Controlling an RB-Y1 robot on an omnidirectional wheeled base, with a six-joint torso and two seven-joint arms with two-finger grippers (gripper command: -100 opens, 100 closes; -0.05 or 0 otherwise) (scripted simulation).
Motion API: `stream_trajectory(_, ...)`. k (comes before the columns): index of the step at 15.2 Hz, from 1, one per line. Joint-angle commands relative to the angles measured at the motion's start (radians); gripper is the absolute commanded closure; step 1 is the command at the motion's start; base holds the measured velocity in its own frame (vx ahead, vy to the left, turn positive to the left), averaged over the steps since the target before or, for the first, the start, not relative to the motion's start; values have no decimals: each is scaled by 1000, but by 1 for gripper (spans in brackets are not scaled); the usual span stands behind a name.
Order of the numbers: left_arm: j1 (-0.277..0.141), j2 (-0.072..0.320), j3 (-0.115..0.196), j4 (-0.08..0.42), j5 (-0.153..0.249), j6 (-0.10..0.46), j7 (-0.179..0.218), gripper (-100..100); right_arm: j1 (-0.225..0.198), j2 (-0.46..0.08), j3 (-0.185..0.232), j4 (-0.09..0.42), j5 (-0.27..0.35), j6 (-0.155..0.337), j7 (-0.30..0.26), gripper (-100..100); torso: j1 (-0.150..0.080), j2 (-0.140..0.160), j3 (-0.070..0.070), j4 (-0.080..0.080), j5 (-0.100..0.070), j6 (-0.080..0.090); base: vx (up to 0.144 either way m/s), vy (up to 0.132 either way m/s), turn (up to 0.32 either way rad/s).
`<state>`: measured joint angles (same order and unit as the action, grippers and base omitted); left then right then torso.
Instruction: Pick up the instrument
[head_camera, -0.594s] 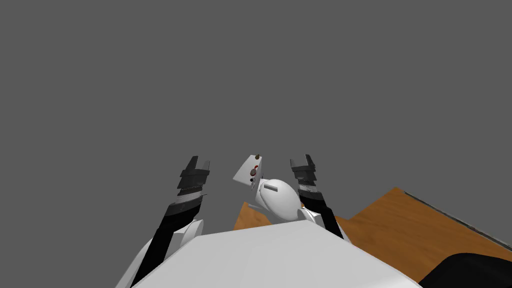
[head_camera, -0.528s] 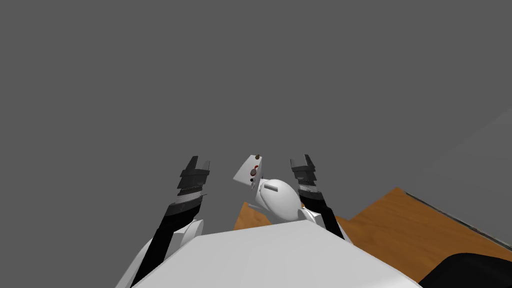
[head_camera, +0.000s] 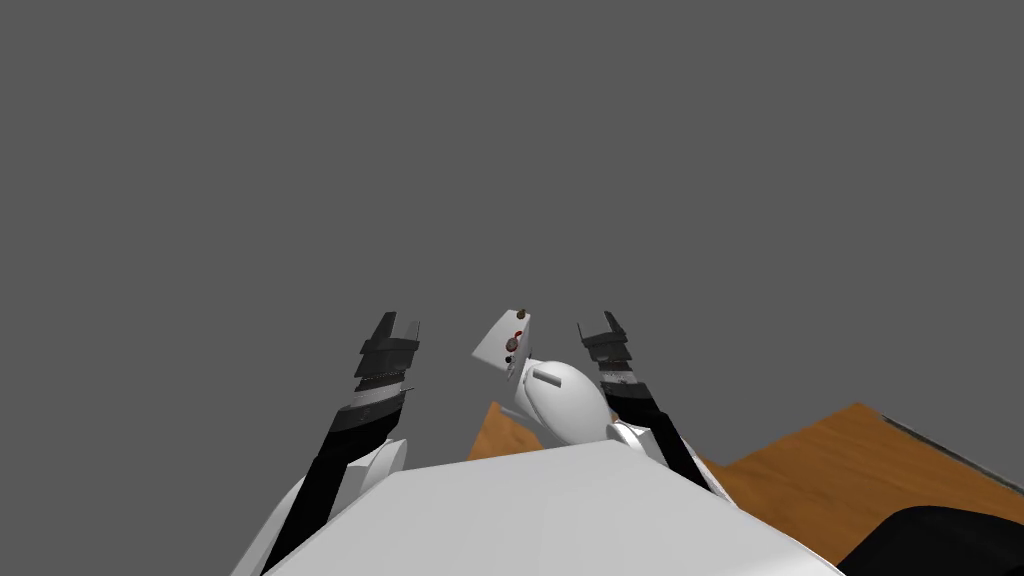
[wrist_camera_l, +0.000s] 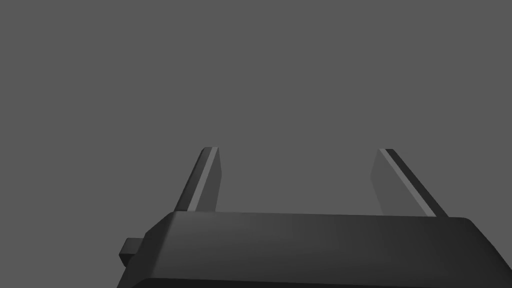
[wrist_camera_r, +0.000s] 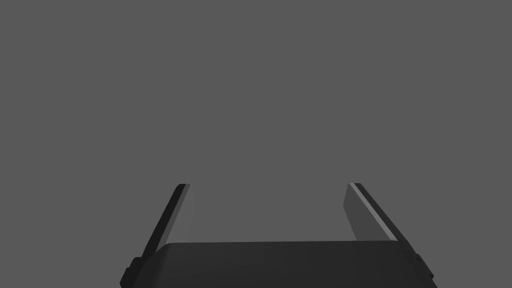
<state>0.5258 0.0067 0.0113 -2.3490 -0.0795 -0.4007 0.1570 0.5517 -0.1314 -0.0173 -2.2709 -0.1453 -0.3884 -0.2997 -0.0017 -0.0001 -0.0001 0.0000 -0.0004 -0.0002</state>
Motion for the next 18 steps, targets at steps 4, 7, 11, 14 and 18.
stream_trajectory(4, 0, 0, 0, 0, 0, 0, 0, 0, 13, -35, -14, -4, -24, 71, -103, -100, 0, 0, 0, 0, 0, 0, -1, -19, 159)
stream_trajectory(7, 0, 0, 0, 0, 0, 0, 0, 0, 20, -47, -21, -5, -36, 104, -152, -100, 0, 0, 0, 0, 0, 0, 2, -14, 83)
stream_trajectory(11, 0, 0, 0, 0, 0, 0, 0, 0, 34, -66, -36, -9, -61, 178, -235, -100, 0, 0, 0, 0, 0, 0, 0, -17, 174)
stream_trajectory(14, 0, 0, 0, 0, 0, 0, 0, 0, 42, -73, -43, -11, -75, 218, -289, -100, 0, 0, 0, 0, 0, 0, 0, -14, 126)
stream_trajectory(18, 0, 0, 0, 0, 0, 0, 0, 0, 50, -80, -52, -13, -90, 259, -367, -100, 0, 0, 0, 0, 0, 0, -1, -14, 159)
